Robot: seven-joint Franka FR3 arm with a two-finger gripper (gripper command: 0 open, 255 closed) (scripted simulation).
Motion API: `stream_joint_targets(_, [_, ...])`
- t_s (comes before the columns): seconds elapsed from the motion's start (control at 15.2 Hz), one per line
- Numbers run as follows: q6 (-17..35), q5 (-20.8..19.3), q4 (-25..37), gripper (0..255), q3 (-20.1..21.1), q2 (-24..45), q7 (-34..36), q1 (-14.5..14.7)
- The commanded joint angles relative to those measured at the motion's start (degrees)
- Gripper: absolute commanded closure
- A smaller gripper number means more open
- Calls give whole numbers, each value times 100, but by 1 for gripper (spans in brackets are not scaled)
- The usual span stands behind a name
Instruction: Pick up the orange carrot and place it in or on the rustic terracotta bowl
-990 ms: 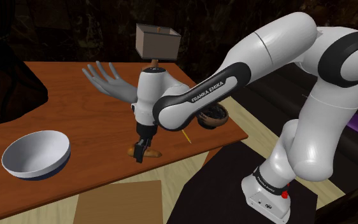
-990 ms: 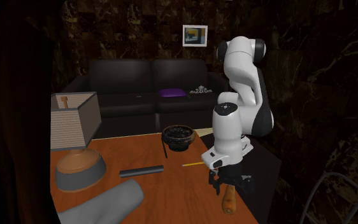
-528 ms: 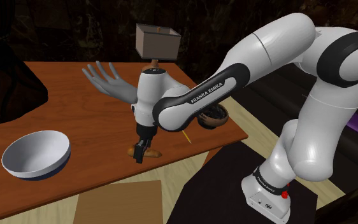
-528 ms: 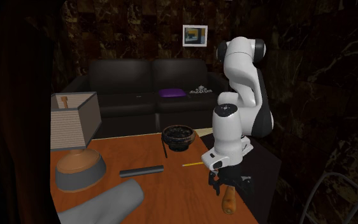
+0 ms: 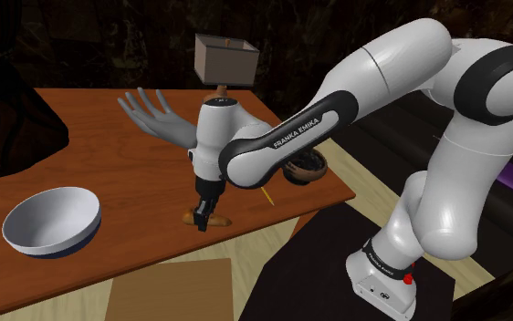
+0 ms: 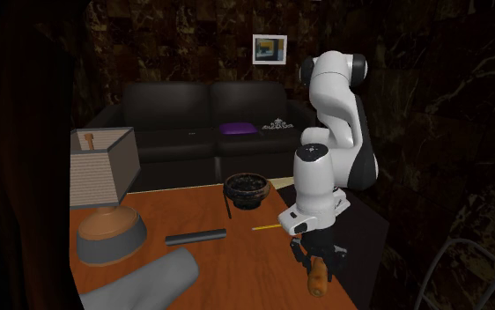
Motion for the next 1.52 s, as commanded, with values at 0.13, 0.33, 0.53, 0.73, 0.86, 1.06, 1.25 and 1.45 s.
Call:
stream_joint_targets(0.13, [-71,11,17,255,5,-53,3,-2])
stream_joint_targets(0.33, [-283,41,73,255,15,-212,4,-17])
stream_joint_targets(0.53, [-497,69,140,255,21,-363,7,-29])
stream_joint_targets(0.73, [-714,93,219,255,24,-505,11,-40])
stream_joint_targets(0.86, [-859,108,277,255,26,-594,16,-47])
stream_joint_targets(1.06, [-1077,127,374,255,26,-719,24,-57])
stream_joint_targets(1.25, [-1297,143,481,255,24,-834,34,-65])
stream_joint_targets(1.45, [-1518,156,600,255,21,-939,45,-73])
